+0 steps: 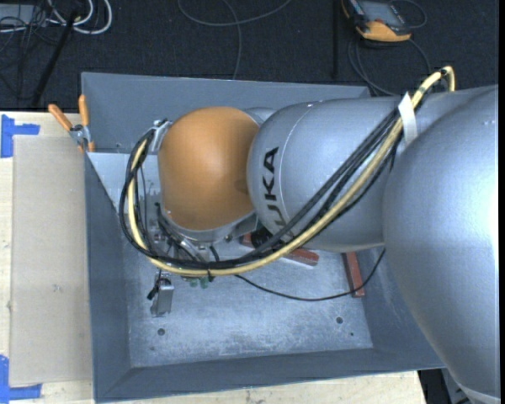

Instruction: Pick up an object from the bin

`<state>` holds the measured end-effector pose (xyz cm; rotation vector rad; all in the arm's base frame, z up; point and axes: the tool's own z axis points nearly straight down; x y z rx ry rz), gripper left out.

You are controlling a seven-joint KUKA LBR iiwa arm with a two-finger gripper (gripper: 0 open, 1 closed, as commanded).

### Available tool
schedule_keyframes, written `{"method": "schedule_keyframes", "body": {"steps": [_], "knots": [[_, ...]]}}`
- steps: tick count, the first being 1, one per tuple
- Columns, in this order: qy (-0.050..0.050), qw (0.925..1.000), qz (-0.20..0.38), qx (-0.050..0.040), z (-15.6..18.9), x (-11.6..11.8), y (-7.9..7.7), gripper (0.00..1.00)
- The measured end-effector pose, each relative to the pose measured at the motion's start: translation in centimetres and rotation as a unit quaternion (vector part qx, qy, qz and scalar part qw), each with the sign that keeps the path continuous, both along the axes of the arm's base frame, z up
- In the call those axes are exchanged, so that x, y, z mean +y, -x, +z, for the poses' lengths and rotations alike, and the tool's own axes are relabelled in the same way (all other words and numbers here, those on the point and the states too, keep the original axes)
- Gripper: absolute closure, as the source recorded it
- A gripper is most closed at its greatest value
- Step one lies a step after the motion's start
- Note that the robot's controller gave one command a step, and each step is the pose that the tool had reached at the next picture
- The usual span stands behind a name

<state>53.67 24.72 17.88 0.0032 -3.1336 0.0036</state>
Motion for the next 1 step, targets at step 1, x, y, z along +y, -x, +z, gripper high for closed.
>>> {"method": "schedule_keyframes", "body": {"steps": [1], "knots": [[0.0,0.9963,0.086,-0.0002,-11.2,-8.34,-2.37,0.0]]}}
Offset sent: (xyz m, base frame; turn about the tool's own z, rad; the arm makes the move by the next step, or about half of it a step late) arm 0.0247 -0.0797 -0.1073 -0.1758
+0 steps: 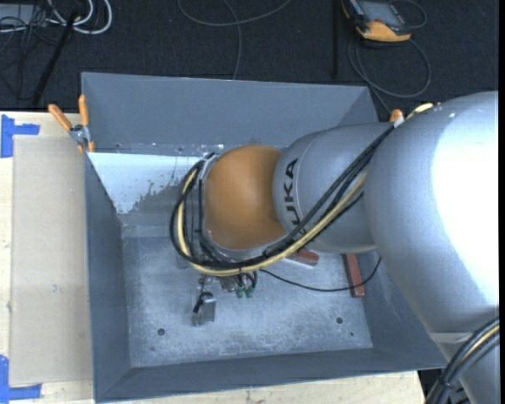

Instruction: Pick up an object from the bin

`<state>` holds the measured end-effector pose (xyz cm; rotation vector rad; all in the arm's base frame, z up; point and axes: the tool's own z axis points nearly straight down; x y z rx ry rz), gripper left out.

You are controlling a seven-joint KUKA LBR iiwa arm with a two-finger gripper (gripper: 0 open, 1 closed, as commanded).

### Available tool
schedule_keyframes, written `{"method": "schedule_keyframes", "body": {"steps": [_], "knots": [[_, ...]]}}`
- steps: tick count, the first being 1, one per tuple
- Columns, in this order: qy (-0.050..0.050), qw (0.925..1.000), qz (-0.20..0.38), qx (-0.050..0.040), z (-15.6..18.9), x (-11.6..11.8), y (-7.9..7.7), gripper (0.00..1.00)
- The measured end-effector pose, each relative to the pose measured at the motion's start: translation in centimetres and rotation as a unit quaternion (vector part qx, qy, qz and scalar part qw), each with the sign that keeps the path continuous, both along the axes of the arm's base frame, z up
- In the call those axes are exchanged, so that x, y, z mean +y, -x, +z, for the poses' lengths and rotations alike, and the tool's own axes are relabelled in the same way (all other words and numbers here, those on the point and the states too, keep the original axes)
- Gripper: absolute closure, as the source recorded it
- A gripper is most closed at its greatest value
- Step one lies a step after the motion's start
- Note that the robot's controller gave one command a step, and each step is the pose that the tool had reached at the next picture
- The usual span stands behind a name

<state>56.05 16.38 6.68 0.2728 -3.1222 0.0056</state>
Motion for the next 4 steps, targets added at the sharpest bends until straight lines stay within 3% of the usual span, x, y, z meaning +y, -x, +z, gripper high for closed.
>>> {"method": "schedule_keyframes", "body": {"steps": [1,2,3,4], "knots": [[0.0,1.0,0.0,-0.0012,1.3,-5.9,2.9,0.0],[-0.001,1.0,0.003,-0.0086,10.4,-11.0,-0.3,0.0],[-0.002,0.9989,-0.048,0.0035,-0.1,-16.2,-5.3,0.0],[-0.004,0.9987,-0.05,-0.008,0.6,-16.1,-5.8,1.0]]}}
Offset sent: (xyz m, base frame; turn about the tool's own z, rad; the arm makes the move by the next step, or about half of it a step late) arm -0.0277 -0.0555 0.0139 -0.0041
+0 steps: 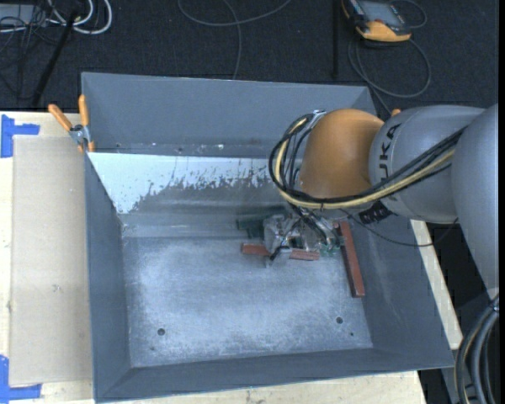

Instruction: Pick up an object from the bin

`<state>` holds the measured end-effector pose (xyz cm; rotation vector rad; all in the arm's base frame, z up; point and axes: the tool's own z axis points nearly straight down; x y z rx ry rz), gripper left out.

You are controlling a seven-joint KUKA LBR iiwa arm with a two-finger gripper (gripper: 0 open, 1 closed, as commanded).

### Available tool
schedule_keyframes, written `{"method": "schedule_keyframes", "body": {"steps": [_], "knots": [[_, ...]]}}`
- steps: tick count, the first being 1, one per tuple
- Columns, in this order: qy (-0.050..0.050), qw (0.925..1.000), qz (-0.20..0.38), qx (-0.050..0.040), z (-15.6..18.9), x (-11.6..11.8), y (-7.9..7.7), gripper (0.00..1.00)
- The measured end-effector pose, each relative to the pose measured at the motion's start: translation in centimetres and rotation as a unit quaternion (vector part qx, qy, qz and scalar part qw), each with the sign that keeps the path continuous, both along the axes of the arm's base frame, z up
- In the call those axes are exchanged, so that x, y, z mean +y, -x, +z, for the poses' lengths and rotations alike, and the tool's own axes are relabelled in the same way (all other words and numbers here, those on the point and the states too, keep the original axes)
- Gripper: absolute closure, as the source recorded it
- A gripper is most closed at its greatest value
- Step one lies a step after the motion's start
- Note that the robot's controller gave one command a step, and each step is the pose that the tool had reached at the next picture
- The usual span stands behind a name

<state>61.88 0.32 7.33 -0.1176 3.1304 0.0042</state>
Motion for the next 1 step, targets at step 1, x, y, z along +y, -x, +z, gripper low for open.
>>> {"method": "schedule_keyframes", "body": {"steps": [1], "knots": [[0.001,0.9996,-0.028,0.0001,14.07,-0.81,2.37,1.0]]}}
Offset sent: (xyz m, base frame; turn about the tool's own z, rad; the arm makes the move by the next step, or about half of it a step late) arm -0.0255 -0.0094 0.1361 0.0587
